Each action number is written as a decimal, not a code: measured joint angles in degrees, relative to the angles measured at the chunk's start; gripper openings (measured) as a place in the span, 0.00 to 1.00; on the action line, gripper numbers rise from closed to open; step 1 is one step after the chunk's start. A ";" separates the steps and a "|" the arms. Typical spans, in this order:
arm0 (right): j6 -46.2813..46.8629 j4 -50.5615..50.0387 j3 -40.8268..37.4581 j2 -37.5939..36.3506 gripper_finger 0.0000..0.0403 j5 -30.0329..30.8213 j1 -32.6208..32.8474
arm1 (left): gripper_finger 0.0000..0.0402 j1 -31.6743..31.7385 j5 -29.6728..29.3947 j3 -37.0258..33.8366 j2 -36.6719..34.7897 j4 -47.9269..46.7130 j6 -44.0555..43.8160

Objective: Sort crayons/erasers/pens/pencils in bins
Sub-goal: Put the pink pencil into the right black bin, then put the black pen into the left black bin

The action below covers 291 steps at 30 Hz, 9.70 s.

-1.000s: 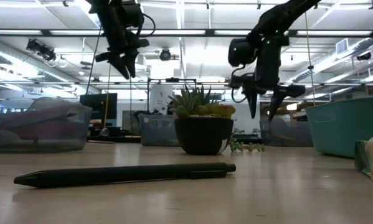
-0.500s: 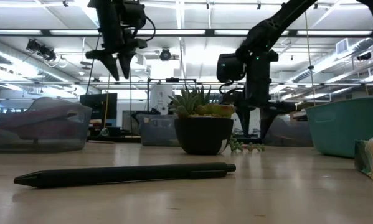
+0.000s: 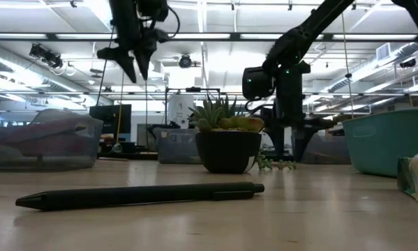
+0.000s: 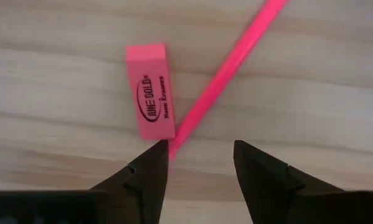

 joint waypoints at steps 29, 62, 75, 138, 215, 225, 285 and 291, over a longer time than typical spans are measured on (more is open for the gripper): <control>11.57 -2.98 -0.02 0.13 0.40 4.14 4.35 | 0.40 -1.46 0.00 19.82 -0.16 -2.68 15.53; 27.64 1.89 2.62 0.07 0.35 -1.87 9.37 | 0.40 -6.27 0.88 19.84 -2.07 -2.90 22.74; 27.48 1.85 0.81 0.05 0.35 -0.95 5.50 | 0.40 -6.27 0.93 19.84 -2.50 -3.98 24.67; 15.44 -4.22 1.31 0.07 0.10 -1.61 5.88 | 0.40 -6.30 0.90 19.84 -2.46 -4.47 19.50; 32.73 8.37 -17.68 -29.08 0.16 -0.62 -29.29 | 0.40 -6.29 0.90 19.84 -2.46 -3.66 18.02; 30.73 9.16 -17.29 -29.68 0.32 -0.10 -28.72 | 0.40 -6.30 0.87 19.84 -2.46 -3.71 19.06; -23.45 18.49 -16.94 -44.67 0.33 -3.81 -0.31 | 0.21 13.62 8.39 19.63 33.92 -20.66 46.34; -21.90 15.55 -16.92 -44.67 0.33 -2.32 -0.83 | 0.19 14.12 8.88 19.64 30.56 -19.84 46.66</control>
